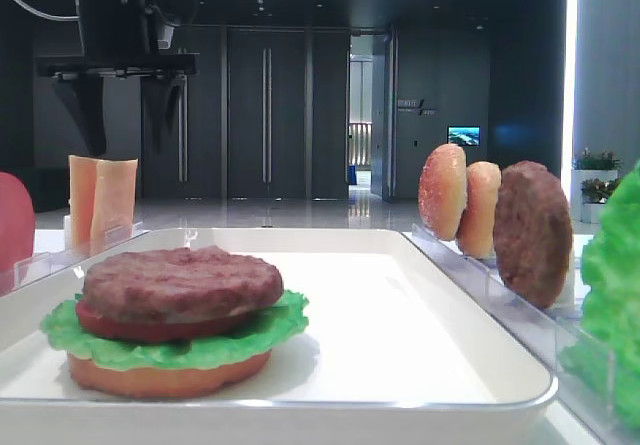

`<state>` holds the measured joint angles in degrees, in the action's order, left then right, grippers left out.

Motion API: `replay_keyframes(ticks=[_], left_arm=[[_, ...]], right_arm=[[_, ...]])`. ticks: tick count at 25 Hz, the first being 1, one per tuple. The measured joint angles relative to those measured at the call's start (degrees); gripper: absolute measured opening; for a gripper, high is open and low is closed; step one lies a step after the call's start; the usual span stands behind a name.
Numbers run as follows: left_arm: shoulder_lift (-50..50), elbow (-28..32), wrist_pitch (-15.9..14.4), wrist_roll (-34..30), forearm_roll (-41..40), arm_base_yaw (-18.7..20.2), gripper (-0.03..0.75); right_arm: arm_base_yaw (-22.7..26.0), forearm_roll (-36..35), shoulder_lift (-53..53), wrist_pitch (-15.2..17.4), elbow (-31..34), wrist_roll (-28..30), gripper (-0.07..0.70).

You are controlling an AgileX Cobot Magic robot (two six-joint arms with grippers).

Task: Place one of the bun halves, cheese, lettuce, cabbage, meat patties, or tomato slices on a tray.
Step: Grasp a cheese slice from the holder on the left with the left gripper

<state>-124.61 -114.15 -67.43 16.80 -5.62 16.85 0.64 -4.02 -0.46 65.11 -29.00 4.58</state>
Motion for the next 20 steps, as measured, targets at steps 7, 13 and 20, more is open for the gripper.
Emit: replay_keyframes(ticks=[7,13,20], left_arm=[[-1.4,0.0,1.1,0.1,0.0,0.0,0.538],[-3.2,0.0,2.1,0.2,0.0,0.0,0.535],[-4.0,0.0,2.2,0.2,0.1,0.0,0.391]], right_arm=[[0.0,0.0,0.0,0.0,0.0,0.0,0.491],[0.0,0.0,0.0,0.0,0.0,0.0,0.491],[0.0,0.0,0.0,0.0,0.0,0.0,0.491]])
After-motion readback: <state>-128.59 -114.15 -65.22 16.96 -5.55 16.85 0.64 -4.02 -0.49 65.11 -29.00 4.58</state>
